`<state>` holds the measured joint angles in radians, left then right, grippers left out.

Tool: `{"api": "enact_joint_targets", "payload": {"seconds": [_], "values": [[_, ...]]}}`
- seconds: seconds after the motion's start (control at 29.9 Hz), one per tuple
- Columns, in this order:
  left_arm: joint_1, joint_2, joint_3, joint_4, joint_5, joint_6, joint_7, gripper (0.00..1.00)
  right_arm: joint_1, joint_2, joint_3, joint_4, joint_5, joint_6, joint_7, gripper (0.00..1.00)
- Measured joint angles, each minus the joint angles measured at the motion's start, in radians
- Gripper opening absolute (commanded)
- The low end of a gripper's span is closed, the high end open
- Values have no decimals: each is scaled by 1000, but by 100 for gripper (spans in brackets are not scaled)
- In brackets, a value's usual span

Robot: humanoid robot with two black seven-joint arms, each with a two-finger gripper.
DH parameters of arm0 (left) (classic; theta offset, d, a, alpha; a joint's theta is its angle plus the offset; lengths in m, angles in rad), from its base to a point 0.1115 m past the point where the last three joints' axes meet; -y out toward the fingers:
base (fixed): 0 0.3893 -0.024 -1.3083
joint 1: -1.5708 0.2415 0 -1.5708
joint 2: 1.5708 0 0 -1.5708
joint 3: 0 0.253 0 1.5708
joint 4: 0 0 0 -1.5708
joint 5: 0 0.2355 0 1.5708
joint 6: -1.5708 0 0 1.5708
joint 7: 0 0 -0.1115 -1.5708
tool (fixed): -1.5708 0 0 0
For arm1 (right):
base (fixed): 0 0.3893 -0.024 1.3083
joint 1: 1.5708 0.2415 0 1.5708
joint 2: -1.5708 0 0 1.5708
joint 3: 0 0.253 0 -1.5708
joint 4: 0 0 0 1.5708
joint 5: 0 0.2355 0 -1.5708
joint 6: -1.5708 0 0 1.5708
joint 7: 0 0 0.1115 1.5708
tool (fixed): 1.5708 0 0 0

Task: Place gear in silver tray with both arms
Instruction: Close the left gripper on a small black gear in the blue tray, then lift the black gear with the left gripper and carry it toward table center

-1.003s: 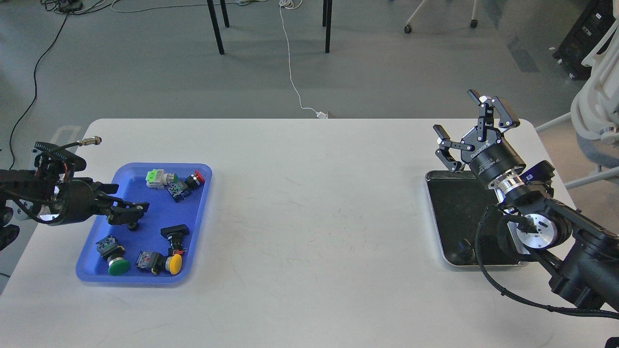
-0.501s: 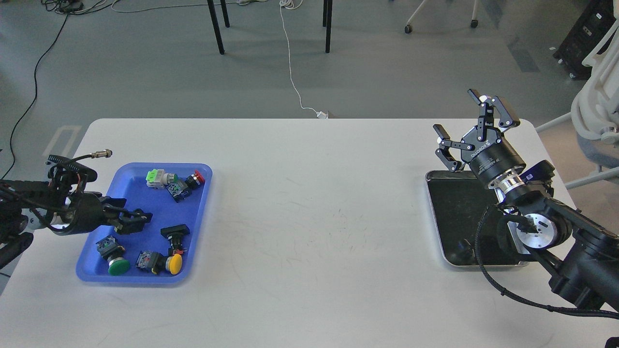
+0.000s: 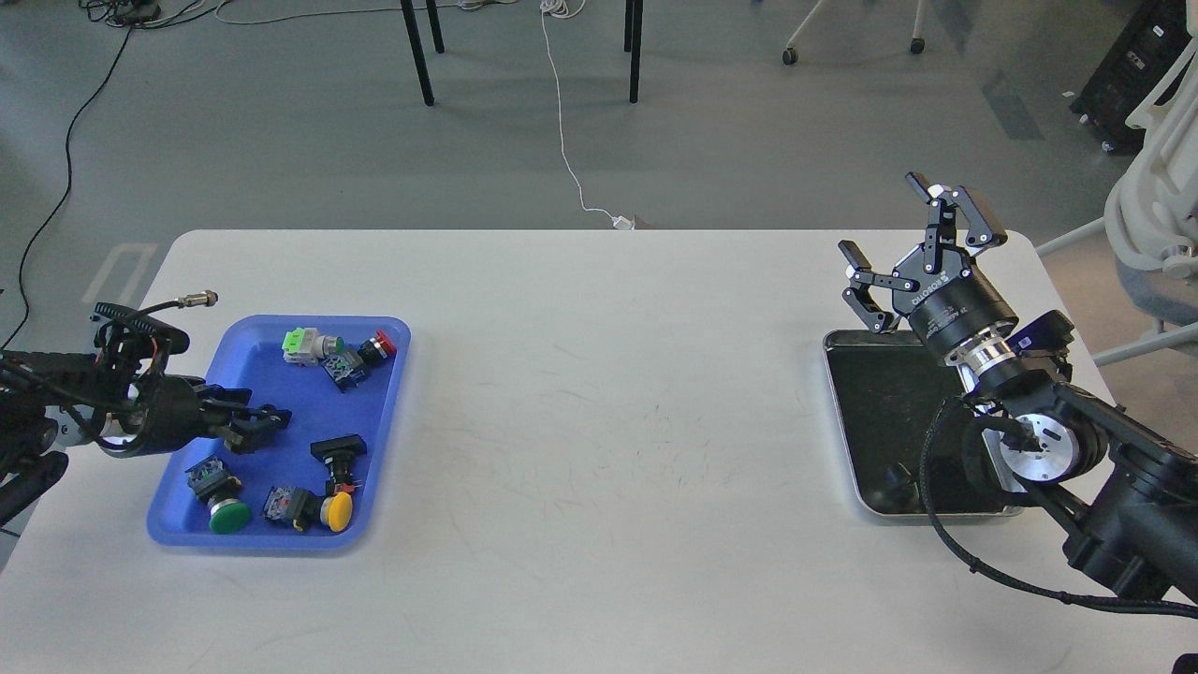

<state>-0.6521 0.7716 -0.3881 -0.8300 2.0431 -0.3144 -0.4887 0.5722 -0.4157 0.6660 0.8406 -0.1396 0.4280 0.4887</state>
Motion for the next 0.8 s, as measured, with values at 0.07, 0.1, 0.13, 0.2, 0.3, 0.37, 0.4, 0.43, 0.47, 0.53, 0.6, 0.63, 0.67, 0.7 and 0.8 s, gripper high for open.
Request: {"api": "enact_joint_targets", "payload": {"seconds": [0.07,0.1,0.13,0.2,0.3,0.37,0.4,0.43,0.47,0.53,0.6,0.63,0.67,0.7,0.8], "values": [[1,0,0,1,0,0,0,39,0,0,0,0,0,0,0,99],[2,0,1,1,1,0,0,35,0,0,1,0,0,0,0,99],[2,0,2,2,2,0,0,33,0,0,1,0,0,0,0,99],[2,0,10,2,2,1,0,29,0,0,1,0,0,0,0,99],[-5,0,32,1,2,2,0,22,0,-1,1,0,0,0,0,99],[-8,0,38,1,1,3,-1,18,0,-4,3,0,0,0,0,99],[-9,0,40,1,1,3,-1,16,0,-6,4,0,0,0,0,99],[-9,1,41,1,0,3,-1,16,0,-7,4,0,0,0,0,99],[-10,2,41,1,0,3,-1,16,0,-8,5,0,0,0,0,99],[-11,2,41,1,0,3,-1,15,0,-9,6,0,0,0,0,99],[-12,3,42,1,-1,3,-1,15,0,-9,7,0,0,0,0,99],[-13,4,42,1,-2,3,-1,15,0,-9,8,0,0,0,0,99],[-13,4,42,1,-2,3,0,16,0,-9,9,0,0,0,0,99],[-13,4,42,1,-3,3,0,16,0,-9,10,0,0,0,0,99],[-15,7,40,-5,-5,2,1,16,0,-9,10,0,0,0,0,99]]}}
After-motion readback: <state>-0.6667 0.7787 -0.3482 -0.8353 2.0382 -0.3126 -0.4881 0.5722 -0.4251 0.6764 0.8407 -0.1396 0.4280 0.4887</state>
